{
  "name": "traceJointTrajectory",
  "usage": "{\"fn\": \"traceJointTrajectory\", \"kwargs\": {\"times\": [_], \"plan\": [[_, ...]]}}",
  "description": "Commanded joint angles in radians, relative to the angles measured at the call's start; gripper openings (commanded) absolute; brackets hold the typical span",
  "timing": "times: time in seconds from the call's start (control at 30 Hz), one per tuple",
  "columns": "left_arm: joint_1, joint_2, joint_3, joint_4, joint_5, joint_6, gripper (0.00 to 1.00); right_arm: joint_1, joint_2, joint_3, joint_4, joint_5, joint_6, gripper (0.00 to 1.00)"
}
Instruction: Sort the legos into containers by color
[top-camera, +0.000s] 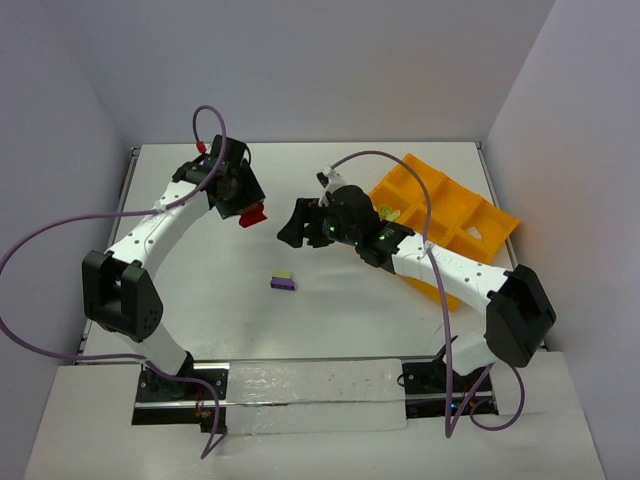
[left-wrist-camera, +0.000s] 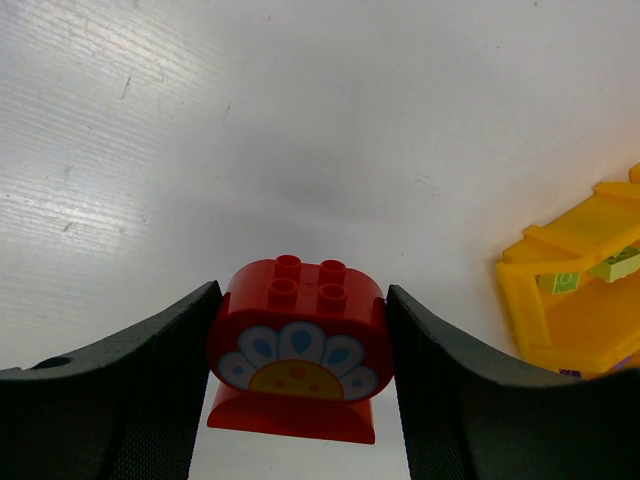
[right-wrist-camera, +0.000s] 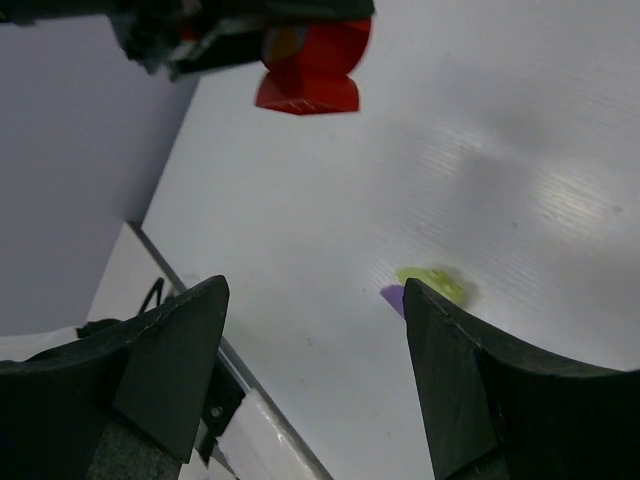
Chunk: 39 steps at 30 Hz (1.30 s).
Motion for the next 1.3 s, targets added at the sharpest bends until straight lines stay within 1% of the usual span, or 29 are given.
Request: {"fn": "traceJointTrajectory", "kwargs": {"times": [0.0, 0.03, 0.2, 0.7, 0.93, 1.03, 1.13, 1.23, 1.27], "plan": [[0.005, -0.061, 0.012, 0.015, 0.041, -0.02, 0.17, 0.007, 0.007, 0.009, 0.24, -0.018, 0.05, 0.78], [0.005, -0.062, 0.012, 0.014, 0.041, -0.02, 0.17, 0.007, 0.018, 0.009, 0.275, -0.023, 0.061, 0.78], [0.005, -0.075, 0.015, 0.008, 0.043, -0.02, 0.17, 0.008, 0.081, 0.039, 0.34, -0.04, 0.097, 0.79], [0.006, -0.085, 0.017, 0.007, 0.055, -0.013, 0.17, 0.008, 0.197, 0.126, 0.372, -0.012, 0.133, 0.8], [0.006, -0.087, 0.032, -0.002, 0.073, -0.006, 0.17, 0.01, 0.261, 0.15, 0.418, -0.029, 0.157, 0.8], [0.006, -0.085, 0.036, 0.001, 0.086, -0.005, 0.17, 0.009, 0.291, 0.178, 0.411, -0.037, 0.155, 0.8], [0.006, -0.082, 0.043, -0.005, 0.086, 0.001, 0.17, 0.01, 0.313, 0.199, 0.417, -0.044, 0.157, 0.78], [0.006, -0.082, 0.049, -0.014, 0.078, 0.006, 0.17, 0.008, 0.333, 0.218, 0.429, -0.064, 0.168, 0.73], [0.006, -0.084, 0.049, -0.014, 0.078, 0.006, 0.17, 0.008, 0.339, 0.218, 0.432, -0.065, 0.172, 0.73]]}}
